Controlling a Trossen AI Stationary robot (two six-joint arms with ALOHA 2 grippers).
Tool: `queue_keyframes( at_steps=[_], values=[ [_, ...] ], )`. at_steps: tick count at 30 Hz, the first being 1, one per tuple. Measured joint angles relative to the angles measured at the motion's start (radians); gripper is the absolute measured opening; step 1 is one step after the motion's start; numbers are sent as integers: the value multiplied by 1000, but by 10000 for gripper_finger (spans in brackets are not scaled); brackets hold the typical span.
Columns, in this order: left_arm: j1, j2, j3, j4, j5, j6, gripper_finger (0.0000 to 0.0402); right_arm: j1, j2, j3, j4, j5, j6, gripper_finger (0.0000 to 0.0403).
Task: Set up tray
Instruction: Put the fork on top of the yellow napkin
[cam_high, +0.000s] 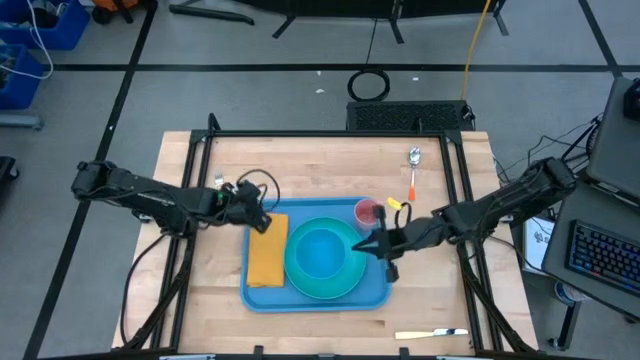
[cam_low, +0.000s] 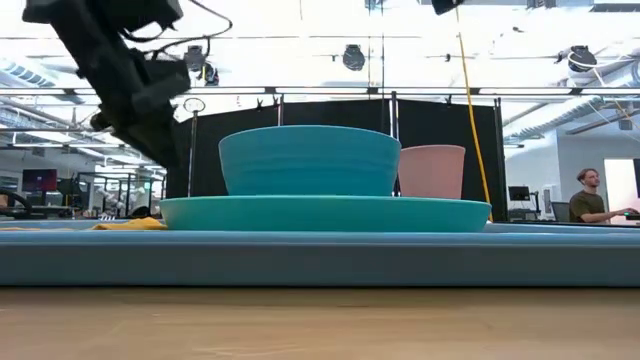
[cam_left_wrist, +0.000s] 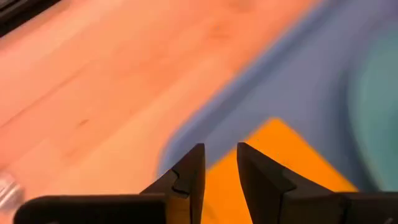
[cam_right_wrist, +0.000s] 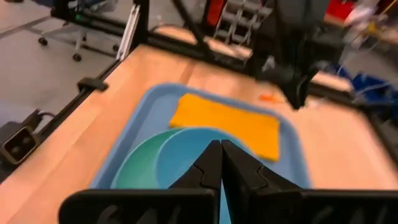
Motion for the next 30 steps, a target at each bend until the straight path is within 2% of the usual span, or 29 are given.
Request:
queue_keyframes(
  at_steps=[8,15,19,25,30],
  values=[
    [211,1,0,-82,34,-23,97,-58,-105,0,44,-1,-170,0],
    [401,1,0,-96,195,-22,97,-100,-140,0,-5,-1,-177,0],
    [461,1,0,-138,216,-36,97,-105,-140,0,-47,-1,-194,0],
    [555,1,0,-285,262,-113,97,-105,-140,0,-70,-1,-198,0],
    [586,1,0,-333,261,-120,101,-105,-140,0,-69,-1,-195,0]
  ],
)
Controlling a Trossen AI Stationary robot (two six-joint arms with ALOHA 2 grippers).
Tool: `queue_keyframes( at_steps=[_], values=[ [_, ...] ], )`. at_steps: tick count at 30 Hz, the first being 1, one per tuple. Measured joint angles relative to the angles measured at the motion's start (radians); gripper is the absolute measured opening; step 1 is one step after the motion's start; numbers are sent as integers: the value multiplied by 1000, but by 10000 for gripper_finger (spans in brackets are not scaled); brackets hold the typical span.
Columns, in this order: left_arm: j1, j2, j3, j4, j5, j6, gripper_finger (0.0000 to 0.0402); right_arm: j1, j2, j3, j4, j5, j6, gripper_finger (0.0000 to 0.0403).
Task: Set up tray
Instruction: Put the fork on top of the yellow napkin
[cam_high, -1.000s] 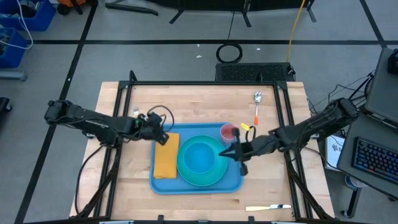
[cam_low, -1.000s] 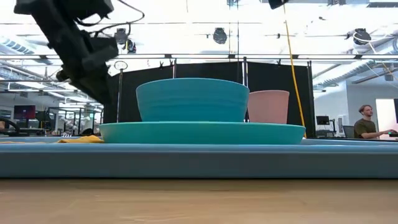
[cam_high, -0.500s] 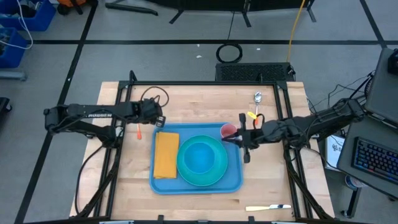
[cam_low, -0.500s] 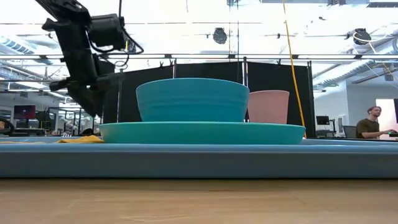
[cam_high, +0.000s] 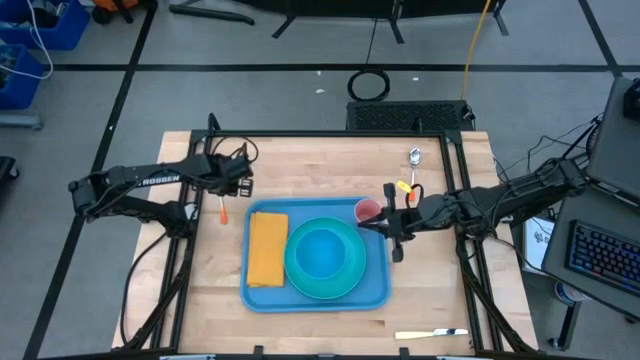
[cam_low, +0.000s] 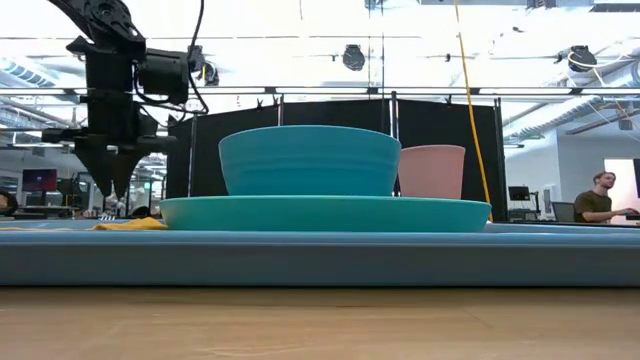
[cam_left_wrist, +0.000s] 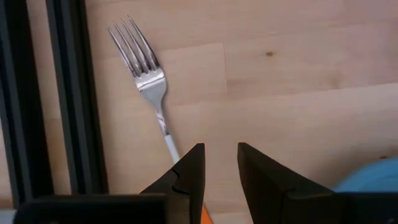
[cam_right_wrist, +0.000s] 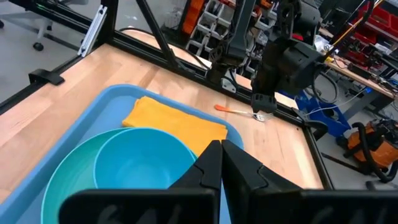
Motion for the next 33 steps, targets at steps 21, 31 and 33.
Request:
queue_keyframes(
  at_steps=[21,31,33],
  values=[
    [168,0,-148,24,104,16,207,1,0,0,8,-5,-1,0],
    [167,0,-183,124,111,39,161,1,0,0,37,-5,-27,0],
    [169,0,-183,121,107,37,159,1,0,0,36,-5,-27,0]
  ],
)
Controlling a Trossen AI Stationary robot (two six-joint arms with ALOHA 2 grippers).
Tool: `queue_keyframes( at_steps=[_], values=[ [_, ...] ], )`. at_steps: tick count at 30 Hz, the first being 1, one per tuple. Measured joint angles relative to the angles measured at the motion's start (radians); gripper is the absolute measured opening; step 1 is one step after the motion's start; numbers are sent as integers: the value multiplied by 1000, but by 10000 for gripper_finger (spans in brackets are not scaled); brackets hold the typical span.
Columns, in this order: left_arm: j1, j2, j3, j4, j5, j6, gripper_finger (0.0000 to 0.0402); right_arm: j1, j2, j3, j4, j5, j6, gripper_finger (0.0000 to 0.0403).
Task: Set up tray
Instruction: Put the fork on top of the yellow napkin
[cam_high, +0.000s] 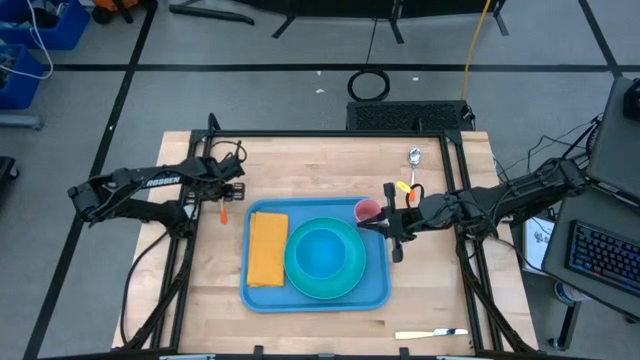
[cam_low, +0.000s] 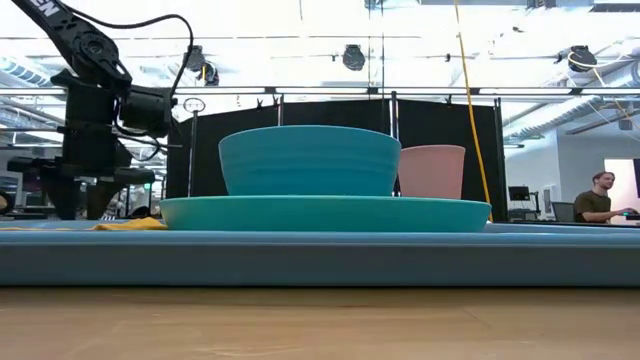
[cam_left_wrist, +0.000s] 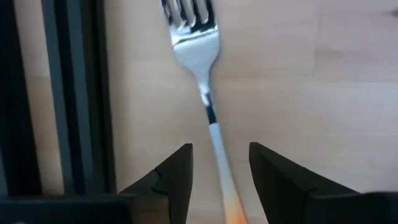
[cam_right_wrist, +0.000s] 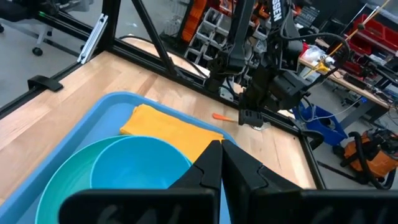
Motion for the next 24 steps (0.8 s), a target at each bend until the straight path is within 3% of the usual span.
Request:
queue_keyframes(
  at_steps=[12,24],
  values=[
    [17,0,-2,44,-26,51,159,0,0,0,-25,-1,52,0],
    [56,-5,-82,133,1,87,158,2,0,0,-31,-1,53,0]
  ],
)
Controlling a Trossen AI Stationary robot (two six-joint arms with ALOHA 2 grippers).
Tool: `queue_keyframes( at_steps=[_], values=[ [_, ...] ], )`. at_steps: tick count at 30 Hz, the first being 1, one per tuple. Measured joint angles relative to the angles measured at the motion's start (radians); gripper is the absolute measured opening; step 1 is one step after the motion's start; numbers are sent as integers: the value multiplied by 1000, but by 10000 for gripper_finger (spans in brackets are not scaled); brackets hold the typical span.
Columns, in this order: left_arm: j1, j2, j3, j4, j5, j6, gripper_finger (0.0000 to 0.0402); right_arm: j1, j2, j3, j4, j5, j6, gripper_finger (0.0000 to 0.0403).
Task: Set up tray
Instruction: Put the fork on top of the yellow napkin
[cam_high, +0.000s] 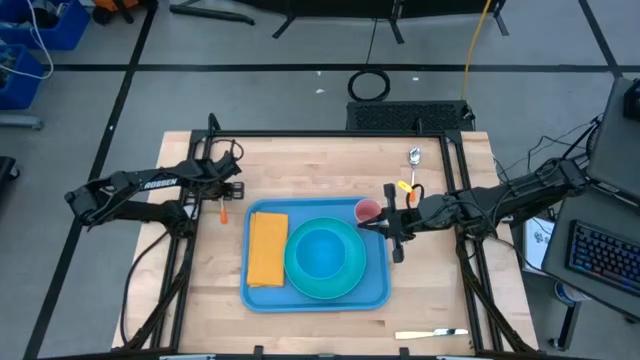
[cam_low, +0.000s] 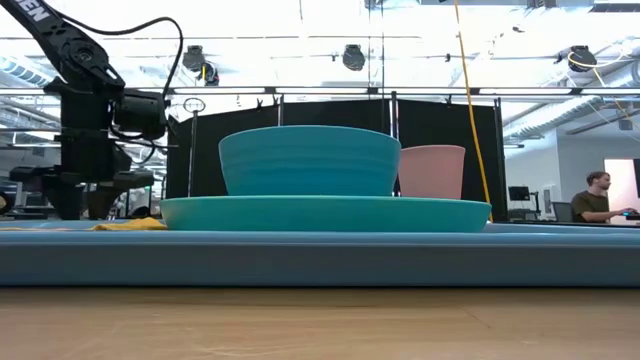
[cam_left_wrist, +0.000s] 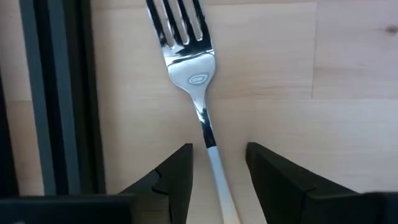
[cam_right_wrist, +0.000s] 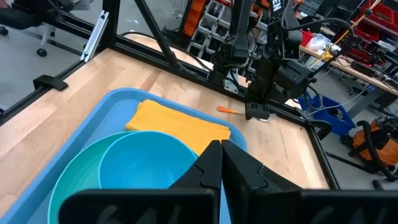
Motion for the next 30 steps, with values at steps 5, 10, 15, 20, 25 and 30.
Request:
queue_keyframes(
  at_steps=[5,10,15,20,25,30],
  values=[
    [0,0,-2,31,1,38,132,0,0,0,0,0,0,0],
    [0,0,-3,52,8,62,57,0,0,0,0,0,0,0],
    [0,0,-3,56,3,81,14,0,0,0,-4,0,25,0],
    [0,2,-3,56,1,98,21,0,0,0,-24,0,31,0],
    [-16,2,-4,56,-9,102,12,0,0,0,-24,0,31,0],
    [-31,-14,-9,54,-7,94,10,0,0,0,-24,0,30,0]
  ],
)
